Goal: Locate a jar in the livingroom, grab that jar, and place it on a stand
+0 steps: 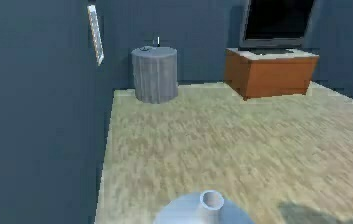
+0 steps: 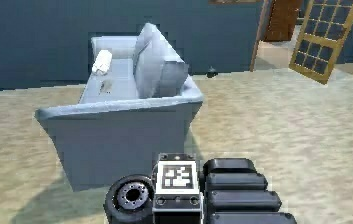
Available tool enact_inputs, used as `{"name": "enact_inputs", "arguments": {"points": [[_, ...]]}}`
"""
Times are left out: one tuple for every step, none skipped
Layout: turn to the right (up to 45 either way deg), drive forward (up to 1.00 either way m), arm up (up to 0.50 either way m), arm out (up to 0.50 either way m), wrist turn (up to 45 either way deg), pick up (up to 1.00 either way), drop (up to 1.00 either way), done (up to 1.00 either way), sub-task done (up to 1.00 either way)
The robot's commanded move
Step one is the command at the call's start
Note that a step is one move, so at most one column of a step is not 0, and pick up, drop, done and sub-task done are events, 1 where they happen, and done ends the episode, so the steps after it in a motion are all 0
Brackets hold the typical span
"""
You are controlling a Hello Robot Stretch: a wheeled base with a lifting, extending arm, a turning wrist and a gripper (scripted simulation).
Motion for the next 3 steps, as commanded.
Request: {"name": "enact_inputs", "arguments": {"points": [[0.0,0.95,0.0,0.0,0.0,0.0,0.0,0.0,0.0],[42.0,0.0,0.0,0.0,0.0,0.0,0.0,0.0,0.0],[0.0,1.0,0.0,0.0,0.0,0.0,0.0,0.0,0.0]]}}
